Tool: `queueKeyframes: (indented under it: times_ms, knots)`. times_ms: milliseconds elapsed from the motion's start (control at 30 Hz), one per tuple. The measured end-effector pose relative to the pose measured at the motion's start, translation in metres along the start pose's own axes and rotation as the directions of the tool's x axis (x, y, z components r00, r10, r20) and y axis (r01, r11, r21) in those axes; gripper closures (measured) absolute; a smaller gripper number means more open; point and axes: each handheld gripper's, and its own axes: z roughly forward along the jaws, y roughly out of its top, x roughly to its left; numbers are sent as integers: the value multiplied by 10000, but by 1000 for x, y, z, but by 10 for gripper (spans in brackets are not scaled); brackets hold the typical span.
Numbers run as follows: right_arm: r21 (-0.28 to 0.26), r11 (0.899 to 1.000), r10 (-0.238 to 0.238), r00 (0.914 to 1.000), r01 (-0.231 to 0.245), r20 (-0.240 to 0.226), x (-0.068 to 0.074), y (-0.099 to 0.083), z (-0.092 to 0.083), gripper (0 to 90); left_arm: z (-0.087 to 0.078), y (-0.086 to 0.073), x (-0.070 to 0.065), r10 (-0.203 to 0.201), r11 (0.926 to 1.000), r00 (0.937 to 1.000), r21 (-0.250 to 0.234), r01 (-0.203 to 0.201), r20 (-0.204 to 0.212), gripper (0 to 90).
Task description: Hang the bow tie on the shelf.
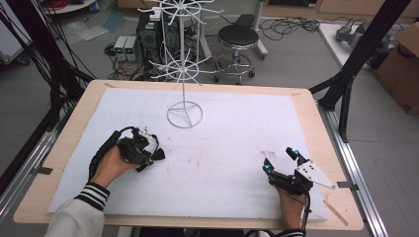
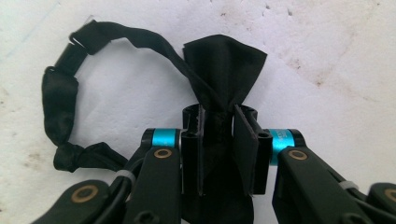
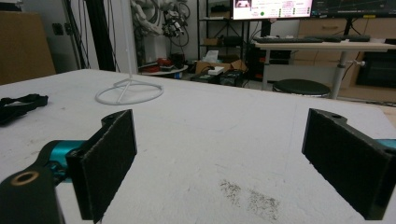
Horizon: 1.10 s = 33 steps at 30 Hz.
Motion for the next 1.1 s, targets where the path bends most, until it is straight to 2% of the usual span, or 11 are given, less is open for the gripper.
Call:
queueKeyframes:
  times_ms: [300,433,600,700,733,767,933,967,1000,1067,1100]
  knots:
    - [-16,10000,-32,10000,32,10,0,0,0,91,-1,-3,1,-141,9997,9999,-189,141,46,766]
    - [-14,10000,-29,10000,29,7,0,0,0,92,-2,-9,2,-543,9942,9981,-910,566,280,768]
    - [-19,10000,-22,10000,22,13,0,0,0,92,-8,-10,2,-592,9895,9982,-1313,597,79,768]
    - [13,10000,12,10000,-12,3,0,0,0,91,-17,-10,2,-677,9771,9976,-2009,694,152,769]
    - [13,10000,12,10000,-12,3,0,0,0,91,-17,-10,2,-677,9771,9976,-2009,694,152,769]
    - [-33,10000,-4,10000,4,18,0,0,0,92,-19,-10,2,-661,9715,9978,-2274,663,85,768]
    - [2,10000,28,10000,-28,-4,0,0,0,91,-23,-11,2,-517,9594,9986,-2773,512,54,770]
    - [-23,10000,-15,10000,15,4,0,0,0,92,-27,-11,2,-610,9482,9980,-3116,626,149,771]
    - [-23,10000,-15,10000,15,4,0,0,0,92,-27,-11,2,-610,9482,9980,-3116,626,149,771]
    - [-4,10000,16,10000,-16,-5,0,0,0,92,-29,-10,2,-693,9357,9974,-3454,717,191,772]
    - [-4,10000,17,10000,-17,-9,0,0,0,92,-32,-10,2,-738,9228,9971,-3777,759,202,771]
